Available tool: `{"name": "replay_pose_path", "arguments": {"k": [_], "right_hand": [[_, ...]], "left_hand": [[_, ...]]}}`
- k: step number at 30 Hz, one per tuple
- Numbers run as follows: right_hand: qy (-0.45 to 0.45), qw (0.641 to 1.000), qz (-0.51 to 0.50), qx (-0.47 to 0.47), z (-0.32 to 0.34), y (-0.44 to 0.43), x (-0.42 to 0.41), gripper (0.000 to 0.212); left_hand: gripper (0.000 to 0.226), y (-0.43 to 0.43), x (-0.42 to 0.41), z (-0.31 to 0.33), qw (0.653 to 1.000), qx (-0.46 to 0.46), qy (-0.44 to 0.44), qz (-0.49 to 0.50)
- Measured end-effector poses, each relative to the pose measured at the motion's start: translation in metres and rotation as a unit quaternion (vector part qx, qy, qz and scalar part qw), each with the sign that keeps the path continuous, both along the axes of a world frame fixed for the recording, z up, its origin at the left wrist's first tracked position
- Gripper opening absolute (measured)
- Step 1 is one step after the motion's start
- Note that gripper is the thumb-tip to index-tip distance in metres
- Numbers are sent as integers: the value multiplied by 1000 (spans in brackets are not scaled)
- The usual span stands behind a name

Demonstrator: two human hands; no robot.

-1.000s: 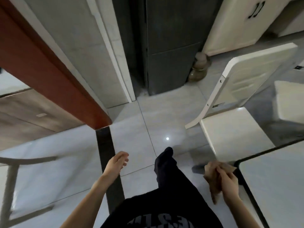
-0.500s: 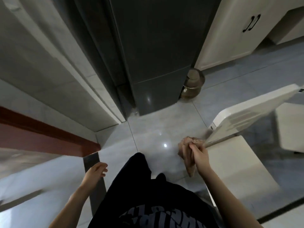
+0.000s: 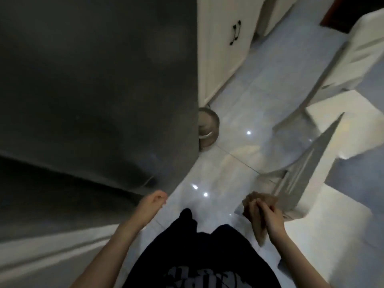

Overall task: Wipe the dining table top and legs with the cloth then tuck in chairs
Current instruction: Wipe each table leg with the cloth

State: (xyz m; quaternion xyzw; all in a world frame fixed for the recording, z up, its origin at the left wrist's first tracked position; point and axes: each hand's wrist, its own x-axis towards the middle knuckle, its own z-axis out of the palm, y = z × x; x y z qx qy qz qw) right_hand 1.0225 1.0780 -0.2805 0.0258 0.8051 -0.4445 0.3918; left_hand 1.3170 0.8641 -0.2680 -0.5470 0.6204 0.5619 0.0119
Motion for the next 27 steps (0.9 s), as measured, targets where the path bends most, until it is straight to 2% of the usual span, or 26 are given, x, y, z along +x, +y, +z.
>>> {"name": "replay_pose_path", "arguments": {"k": [5, 10, 14, 17, 21, 27], "right_hand": [[9, 993, -108, 37, 7, -18, -4, 17], [31, 985, -168, 33, -3, -51, -27, 19], [16, 975, -219, -41, 9, -108, -88, 18], [5, 967, -242, -75, 28, -145, -135, 10], [44, 973, -213, -73, 37, -179, -196, 9], [26, 977, -204, -54, 23, -215, -286, 12]], "left_hand": [[12, -91, -92, 11, 989, -12, 26, -144], [23, -132, -177, -1, 978, 23, 17, -206], [22, -166, -233, -12, 982, 21, 11, -186], [19, -190, -264, -7, 986, 27, -2, -167], [21, -231, -303, -7, 992, 56, -15, -116], [23, -284, -389, -22, 994, 84, -25, -62]]}}
